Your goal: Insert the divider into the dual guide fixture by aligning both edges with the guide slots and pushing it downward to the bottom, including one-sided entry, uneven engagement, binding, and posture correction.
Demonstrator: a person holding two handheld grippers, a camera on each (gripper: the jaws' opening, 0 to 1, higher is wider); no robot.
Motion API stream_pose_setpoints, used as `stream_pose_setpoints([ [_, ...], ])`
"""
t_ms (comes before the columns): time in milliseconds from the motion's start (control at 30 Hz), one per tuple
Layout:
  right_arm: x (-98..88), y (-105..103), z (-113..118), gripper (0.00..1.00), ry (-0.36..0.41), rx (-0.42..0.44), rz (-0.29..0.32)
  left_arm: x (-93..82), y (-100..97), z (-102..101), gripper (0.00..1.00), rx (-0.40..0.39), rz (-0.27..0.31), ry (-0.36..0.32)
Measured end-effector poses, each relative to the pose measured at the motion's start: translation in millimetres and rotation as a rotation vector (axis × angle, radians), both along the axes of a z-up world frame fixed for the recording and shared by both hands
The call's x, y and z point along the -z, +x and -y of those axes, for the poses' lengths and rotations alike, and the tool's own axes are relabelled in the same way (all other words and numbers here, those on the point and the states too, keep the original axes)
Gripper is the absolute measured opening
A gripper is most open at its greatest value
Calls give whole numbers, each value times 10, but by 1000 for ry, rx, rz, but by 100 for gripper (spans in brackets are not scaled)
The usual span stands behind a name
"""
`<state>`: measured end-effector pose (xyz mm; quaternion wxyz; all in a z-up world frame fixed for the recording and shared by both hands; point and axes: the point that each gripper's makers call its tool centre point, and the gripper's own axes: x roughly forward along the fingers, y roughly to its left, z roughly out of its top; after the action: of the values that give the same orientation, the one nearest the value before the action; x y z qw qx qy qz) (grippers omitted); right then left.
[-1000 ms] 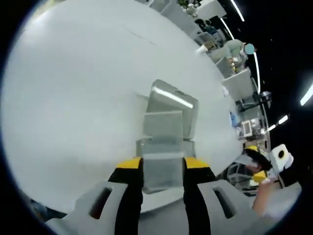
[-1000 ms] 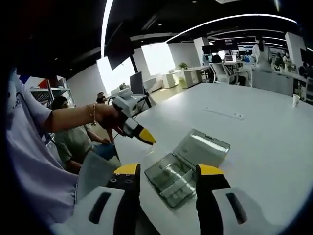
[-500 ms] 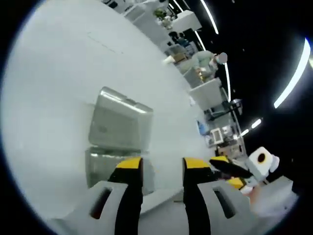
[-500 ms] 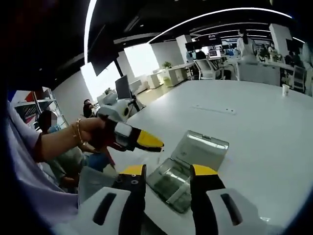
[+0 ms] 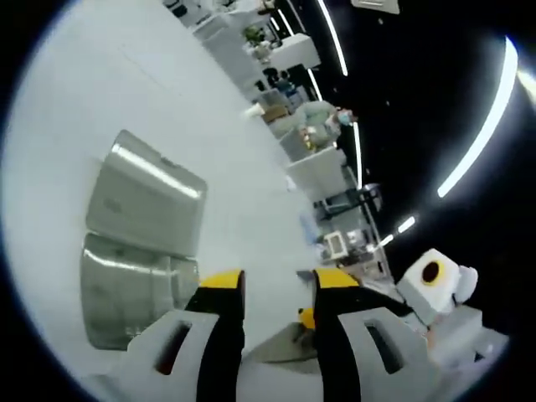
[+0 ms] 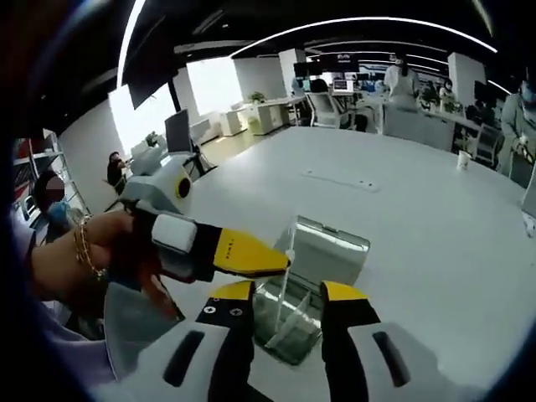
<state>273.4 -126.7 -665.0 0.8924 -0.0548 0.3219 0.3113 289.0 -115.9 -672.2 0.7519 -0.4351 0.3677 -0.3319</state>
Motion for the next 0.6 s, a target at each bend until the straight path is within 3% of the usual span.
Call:
stream_pose_setpoints([
  [100,-7,35,6,20,-23,18,46,-37,-3,24,29,-4,-6,-26],
  [300,-61,89,10,15,-1,43,74,-120,-18,59,29,-5,-14,-75],
  [500,-112,94,-65,17,-1,11,101,-183,-18,61,29,3,-19,-109],
  [600,-135,94,-102,16,-62,-46,144,-194,-40,80,29,20,-29,-121],
])
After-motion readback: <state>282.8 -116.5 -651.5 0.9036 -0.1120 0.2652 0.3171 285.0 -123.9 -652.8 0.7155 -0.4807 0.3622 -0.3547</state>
